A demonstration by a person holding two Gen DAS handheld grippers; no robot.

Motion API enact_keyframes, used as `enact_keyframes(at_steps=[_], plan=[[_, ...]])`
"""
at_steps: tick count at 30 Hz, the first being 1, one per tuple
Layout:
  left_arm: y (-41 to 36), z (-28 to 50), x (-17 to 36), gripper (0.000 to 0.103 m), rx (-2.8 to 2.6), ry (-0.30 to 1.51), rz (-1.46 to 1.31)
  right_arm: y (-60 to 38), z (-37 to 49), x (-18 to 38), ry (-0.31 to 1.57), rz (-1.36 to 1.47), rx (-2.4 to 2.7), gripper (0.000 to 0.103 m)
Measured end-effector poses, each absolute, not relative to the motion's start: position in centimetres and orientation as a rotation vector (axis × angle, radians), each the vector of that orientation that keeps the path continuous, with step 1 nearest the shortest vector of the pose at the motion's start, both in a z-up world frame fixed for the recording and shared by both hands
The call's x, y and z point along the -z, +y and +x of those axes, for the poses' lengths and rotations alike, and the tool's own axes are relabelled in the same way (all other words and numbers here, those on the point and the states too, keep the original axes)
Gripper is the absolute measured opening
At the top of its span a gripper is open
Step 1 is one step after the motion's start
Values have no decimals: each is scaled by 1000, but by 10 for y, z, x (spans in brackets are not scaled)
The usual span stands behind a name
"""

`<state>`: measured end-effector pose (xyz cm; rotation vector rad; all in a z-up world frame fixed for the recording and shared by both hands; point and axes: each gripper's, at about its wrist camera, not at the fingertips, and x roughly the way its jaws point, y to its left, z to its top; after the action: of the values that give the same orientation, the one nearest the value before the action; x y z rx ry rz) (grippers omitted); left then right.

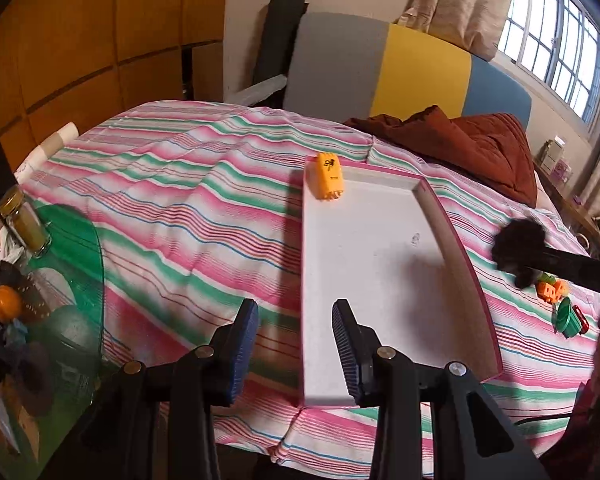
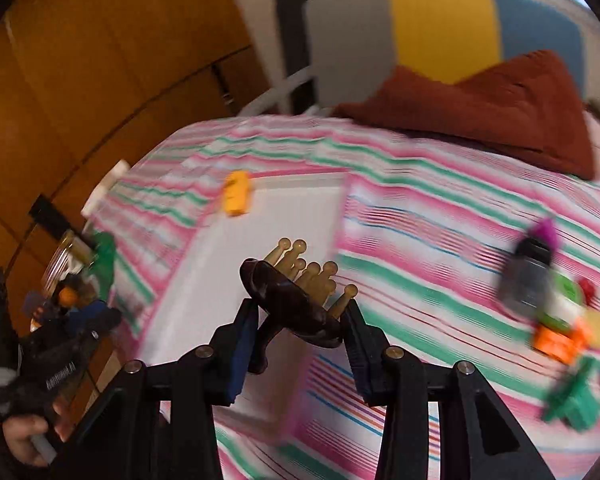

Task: Organize rigid objects
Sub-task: 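Carry the brown mold to the tray and release it beside the yellow piece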

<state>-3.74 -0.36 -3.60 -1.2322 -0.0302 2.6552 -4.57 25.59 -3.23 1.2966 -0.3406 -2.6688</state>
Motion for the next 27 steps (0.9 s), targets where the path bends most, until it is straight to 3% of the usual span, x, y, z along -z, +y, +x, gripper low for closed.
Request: enact_keyframes(at_steps=[7,13,17,19,22,27], plan=[[-17,-38,39,38,-2684,-56,-1243,184,-117,61,-297,1420,2504,43],[-29,-44,46,38,-2694,-107,-1282,155,-172,87,-372,1524,2471,43],[-33,-46,49,38,-2697,-125,-1296,150,-190,93,-448,1516,2482,48],[-34,-47,51,38,-2696,-126,-1302,149,-192,91,-445,1505,2496,50],[-34,-46,50,38,-2702,-129,-1296,151,-187,87,-443,1482,2507,60],[-33,-45,48,38,-2711,-122,-1287,157,-168,76,-415,1435,2547,65]])
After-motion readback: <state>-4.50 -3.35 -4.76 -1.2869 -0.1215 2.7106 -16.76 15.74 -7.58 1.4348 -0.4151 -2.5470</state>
